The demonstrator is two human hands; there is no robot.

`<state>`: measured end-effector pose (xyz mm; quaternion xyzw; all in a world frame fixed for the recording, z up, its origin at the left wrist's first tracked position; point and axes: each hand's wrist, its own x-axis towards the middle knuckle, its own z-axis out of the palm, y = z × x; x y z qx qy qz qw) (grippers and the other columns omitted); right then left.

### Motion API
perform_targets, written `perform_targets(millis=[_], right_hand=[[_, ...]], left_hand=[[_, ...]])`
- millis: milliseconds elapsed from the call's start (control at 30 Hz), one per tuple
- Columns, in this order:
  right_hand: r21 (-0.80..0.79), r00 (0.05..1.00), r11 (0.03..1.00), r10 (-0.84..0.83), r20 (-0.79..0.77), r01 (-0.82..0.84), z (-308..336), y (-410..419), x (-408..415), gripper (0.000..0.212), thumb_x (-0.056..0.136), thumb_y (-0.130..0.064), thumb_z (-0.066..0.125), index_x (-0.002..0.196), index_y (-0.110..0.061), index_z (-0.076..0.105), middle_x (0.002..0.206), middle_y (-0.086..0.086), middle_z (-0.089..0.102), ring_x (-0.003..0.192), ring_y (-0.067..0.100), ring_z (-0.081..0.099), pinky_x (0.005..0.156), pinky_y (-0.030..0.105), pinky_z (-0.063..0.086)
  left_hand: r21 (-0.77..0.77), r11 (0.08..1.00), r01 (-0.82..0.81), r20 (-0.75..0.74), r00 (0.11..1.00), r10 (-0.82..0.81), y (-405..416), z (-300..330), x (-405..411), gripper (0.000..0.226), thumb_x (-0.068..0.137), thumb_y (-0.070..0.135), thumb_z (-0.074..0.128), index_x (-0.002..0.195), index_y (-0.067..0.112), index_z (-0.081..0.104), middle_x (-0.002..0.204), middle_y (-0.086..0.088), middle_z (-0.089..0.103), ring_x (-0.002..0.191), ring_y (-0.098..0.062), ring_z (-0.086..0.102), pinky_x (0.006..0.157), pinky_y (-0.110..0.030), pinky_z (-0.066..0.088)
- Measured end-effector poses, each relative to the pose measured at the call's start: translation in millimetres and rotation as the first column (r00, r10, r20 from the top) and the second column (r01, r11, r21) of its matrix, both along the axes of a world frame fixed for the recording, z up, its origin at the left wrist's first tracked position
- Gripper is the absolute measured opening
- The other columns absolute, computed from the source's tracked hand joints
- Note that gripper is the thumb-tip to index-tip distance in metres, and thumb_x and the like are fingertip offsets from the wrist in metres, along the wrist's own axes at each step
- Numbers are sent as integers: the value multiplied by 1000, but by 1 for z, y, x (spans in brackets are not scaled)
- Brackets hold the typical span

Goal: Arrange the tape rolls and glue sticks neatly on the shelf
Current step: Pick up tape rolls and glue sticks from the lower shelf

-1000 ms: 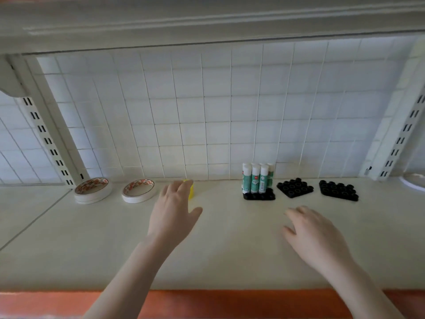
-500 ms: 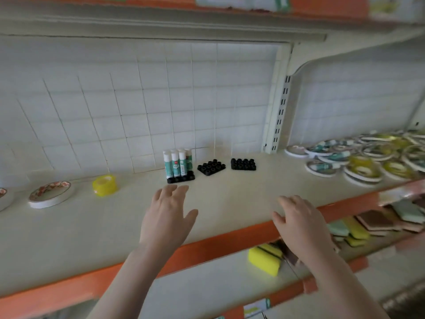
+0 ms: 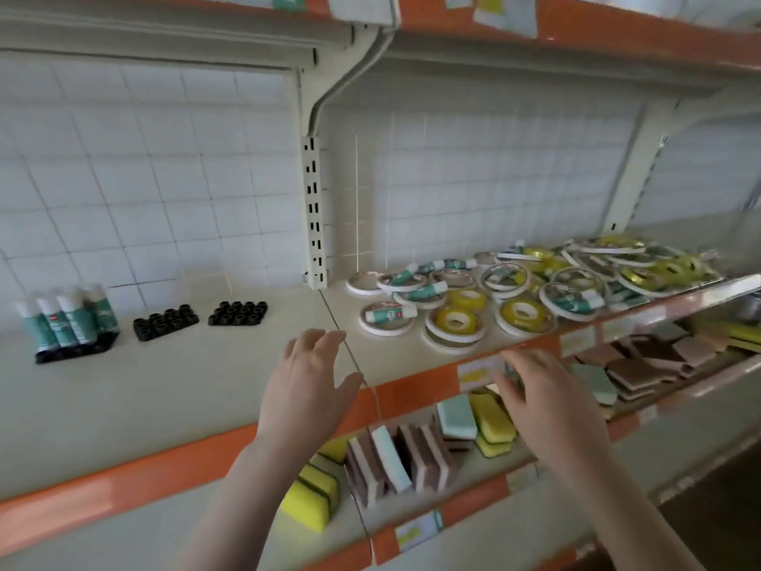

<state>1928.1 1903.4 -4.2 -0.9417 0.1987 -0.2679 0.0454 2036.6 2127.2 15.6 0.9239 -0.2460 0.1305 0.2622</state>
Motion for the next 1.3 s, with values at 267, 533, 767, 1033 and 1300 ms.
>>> perform_targets(millis=[267, 533, 767, 1033, 1300], right_hand=[[-1, 999, 1000, 3, 44, -3, 7, -111, 9, 25, 80, -17, 70, 103, -8, 67, 88, 11, 66, 80, 31, 62, 63, 35, 48], [40, 996, 996, 73, 61, -75, -4, -158, 55, 30, 79, -16, 71, 107, -7, 67, 90, 9, 65, 76, 28, 64, 62, 34, 51], [24, 981, 987, 158, 110, -161, 1, -173, 105, 32, 80, -17, 71, 110, -8, 66, 96, 11, 66, 86, 30, 63, 66, 36, 50], [-57, 938, 953, 304, 168, -299, -1, -208, 154, 31, 72, -9, 76, 102, -3, 68, 89, 12, 67, 76, 30, 64, 62, 36, 53], [-49, 914, 931, 363, 182, -360, 0, -244, 178, 31, 73, -8, 75, 104, -4, 69, 92, 12, 67, 85, 33, 64, 69, 39, 53]], left_hand=[[31, 999, -11, 15, 1000, 10, -106, 4, 2, 52, 88, 38, 57, 136, 25, 42, 141, 3, 40, 131, -17, 33, 99, -28, 34], [-5, 1000, -12, 27, 1000, 13, -158, 5, 49, 47, 88, 35, 58, 132, 22, 48, 134, -1, 47, 124, -21, 39, 97, -33, 36], [-1, 1000, 10, 22, 1000, -10, -185, 6, 92, 44, 91, 26, 55, 134, 23, 47, 139, 0, 44, 129, -18, 36, 97, -26, 32], [165, 986, -38, 6, 999, 37, -221, 4, 122, 39, 90, 15, 51, 128, 21, 53, 129, 0, 52, 119, -22, 46, 95, -37, 41], [227, 969, -101, -20, 994, 108, -242, -1, 133, 27, 92, 25, 49, 115, 21, 63, 117, 2, 62, 112, -19, 52, 91, -32, 41]])
